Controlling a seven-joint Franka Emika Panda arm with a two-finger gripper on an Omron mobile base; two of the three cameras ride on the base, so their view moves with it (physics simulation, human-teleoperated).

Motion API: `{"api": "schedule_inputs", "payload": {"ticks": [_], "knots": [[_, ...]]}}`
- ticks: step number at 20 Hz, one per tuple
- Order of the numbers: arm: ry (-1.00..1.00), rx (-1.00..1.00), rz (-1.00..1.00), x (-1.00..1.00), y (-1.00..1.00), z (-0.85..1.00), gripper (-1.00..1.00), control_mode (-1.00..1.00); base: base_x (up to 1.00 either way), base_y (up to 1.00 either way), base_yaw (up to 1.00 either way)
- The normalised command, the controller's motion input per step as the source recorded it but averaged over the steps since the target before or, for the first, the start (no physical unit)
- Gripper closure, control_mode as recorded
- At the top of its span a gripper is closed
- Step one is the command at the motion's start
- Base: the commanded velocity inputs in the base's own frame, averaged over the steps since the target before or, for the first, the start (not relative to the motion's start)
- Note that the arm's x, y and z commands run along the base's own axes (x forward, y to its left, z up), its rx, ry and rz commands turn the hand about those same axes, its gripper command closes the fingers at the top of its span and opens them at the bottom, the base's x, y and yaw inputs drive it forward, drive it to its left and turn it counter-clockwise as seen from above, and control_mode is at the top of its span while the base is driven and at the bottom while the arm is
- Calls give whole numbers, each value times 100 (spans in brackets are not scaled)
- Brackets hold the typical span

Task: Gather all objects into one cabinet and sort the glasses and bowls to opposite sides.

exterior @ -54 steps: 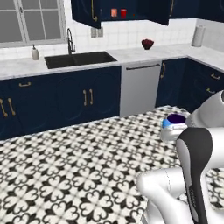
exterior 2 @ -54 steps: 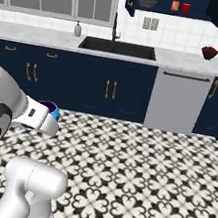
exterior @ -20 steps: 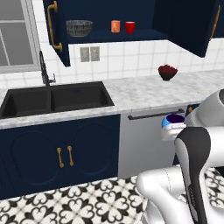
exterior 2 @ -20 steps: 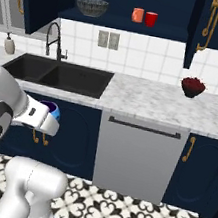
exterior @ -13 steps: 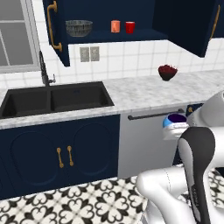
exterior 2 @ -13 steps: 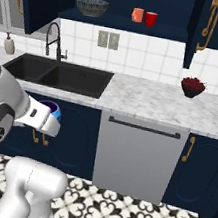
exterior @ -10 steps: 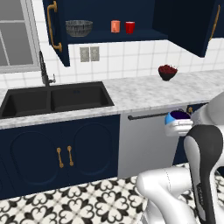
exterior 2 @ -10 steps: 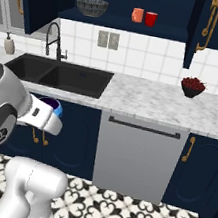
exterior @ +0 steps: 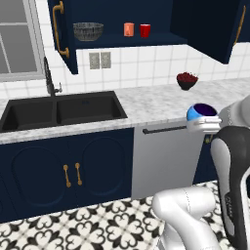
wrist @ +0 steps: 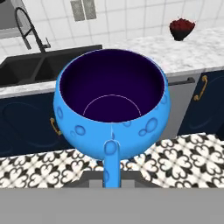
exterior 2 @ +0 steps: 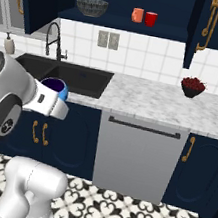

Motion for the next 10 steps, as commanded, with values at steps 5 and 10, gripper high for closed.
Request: {"api": "schedule_inputs", "payload": {"ticks": [5,10], "knots": [[-9,-6,-3,2,0,22,100,-100,0,0,0],[0,-2,-5,0,-5,1,100,-100,0,0,0]]}}
